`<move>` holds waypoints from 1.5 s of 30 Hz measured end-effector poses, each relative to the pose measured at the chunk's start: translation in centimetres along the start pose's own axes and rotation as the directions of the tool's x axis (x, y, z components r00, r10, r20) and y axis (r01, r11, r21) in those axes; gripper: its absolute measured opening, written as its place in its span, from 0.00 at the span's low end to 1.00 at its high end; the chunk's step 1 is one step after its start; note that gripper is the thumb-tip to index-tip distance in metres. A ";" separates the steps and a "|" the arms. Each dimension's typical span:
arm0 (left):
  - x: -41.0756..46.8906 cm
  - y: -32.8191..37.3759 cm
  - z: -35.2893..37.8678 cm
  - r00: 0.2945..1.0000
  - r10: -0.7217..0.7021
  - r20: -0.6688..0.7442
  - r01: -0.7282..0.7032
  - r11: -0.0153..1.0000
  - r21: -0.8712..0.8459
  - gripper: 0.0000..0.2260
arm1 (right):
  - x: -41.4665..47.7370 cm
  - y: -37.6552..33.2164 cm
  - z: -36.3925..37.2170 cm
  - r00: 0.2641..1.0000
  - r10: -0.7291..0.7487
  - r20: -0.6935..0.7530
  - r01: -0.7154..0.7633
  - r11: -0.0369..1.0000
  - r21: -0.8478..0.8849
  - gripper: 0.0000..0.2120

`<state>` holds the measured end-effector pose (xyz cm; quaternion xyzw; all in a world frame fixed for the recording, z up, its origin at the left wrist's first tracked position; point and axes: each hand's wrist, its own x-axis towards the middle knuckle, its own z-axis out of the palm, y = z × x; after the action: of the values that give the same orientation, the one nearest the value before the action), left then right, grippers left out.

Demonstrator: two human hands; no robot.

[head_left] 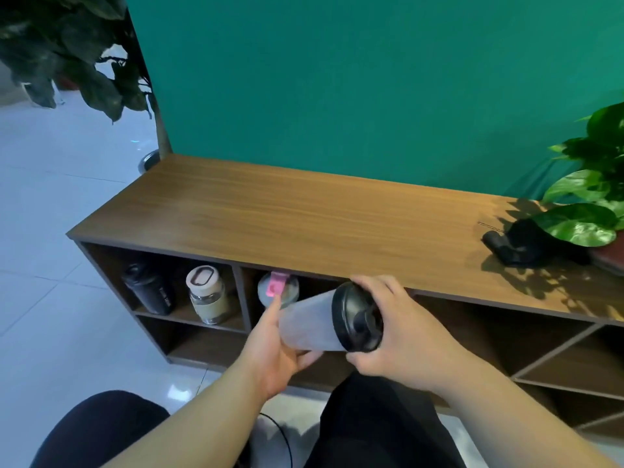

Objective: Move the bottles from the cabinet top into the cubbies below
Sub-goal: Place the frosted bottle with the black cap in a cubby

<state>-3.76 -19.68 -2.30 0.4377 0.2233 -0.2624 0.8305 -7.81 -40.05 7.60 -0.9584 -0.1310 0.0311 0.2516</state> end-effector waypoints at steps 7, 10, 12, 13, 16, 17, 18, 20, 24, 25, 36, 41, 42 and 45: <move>3.6 -5.9 -2.0 0.979 -0.196 -0.058 0.183 0.967 -0.178 0.23 | 0.2 2.1 6.1 0.992 0.100 0.077 -0.115 0.966 0.230 0.54; 6.6 -7.5 -1.9 0.969 -0.222 -0.112 0.187 0.948 -0.258 0.25 | 1.1 3.2 9.2 0.928 0.373 0.005 -0.324 0.799 0.507 0.59; 8.2 -8.6 -1.2 0.966 -0.216 -0.141 0.169 0.944 -0.285 0.25 | 2.0 4.0 11.3 0.867 0.497 -0.020 -0.393 0.708 0.586 0.57; 8.9 -9.2 -0.7 0.964 -0.223 -0.143 0.173 0.939 -0.299 0.24 | 2.4 4.6 12.2 0.849 0.527 -0.046 -0.403 0.700 0.590 0.55; 11.3 -10.7 0.3 0.955 -0.266 -0.131 0.207 0.915 -0.346 0.23 | 3.8 6.6 13.4 0.847 0.523 -0.096 -0.406 0.753 0.519 0.51; 12.3 -11.1 0.4 0.951 -0.272 -0.149 0.208 0.914 -0.348 0.22 | 4.4 7.2 13.3 0.862 0.500 -0.083 -0.406 0.778 0.480 0.51; 13.2 -11.3 0.5 0.946 -0.278 -0.167 0.209 0.917 -0.341 0.21 | 4.9 7.8 13.2 0.879 0.473 -0.061 -0.403 0.804 0.438 0.52; 14.6 -11.4 0.3 0.940 -0.280 -0.197 0.202 0.918 -0.340 0.20 | 6.2 8.8 13.1 0.896 0.443 -0.029 -0.398 0.831 0.388 0.53; 15.7 -10.3 -0.1 0.953 -0.275 -0.127 0.199 0.884 -0.422 0.30 | 8.7 9.9 13.8 0.918 0.394 -0.050 -0.362 0.882 0.302 0.48; 16.0 -10.1 -0.4 0.955 -0.276 -0.108 0.204 0.878 -0.434 0.34 | 9.1 10.2 14.1 0.925 0.377 -0.044 -0.353 0.896 0.271 0.47; 18.5 -9.3 -0.9 0.956 -0.281 -0.081 0.216 0.865 -0.453 0.43 | 11.4 11.4 15.6 0.888 0.459 -0.032 -0.439 0.866 0.239 0.32; 18.7 -8.8 -0.9 0.951 -0.308 -0.037 0.254 0.843 -0.474 0.44 | 11.9 11.7 16.4 0.876 0.482 -0.010 -0.464 0.849 0.252 0.36; 18.7 -8.7 -0.8 0.950 -0.311 -0.032 0.260 0.842 -0.472 0.44 | 12.1 11.7 16.4 0.874 0.486 -0.005 -0.468 0.845 0.258 0.37; 18.5 -8.4 -0.6 0.951 -0.309 -0.008 0.269 0.840 -0.471 0.42 | 12.3 11.8 16.5 0.876 0.482 0.006 -0.465 0.841 0.276 0.39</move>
<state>4.94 -27.65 -18.80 0.1980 0.3777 -0.3049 0.8516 4.72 -38.81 -12.49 -0.9182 0.1234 0.0792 0.3679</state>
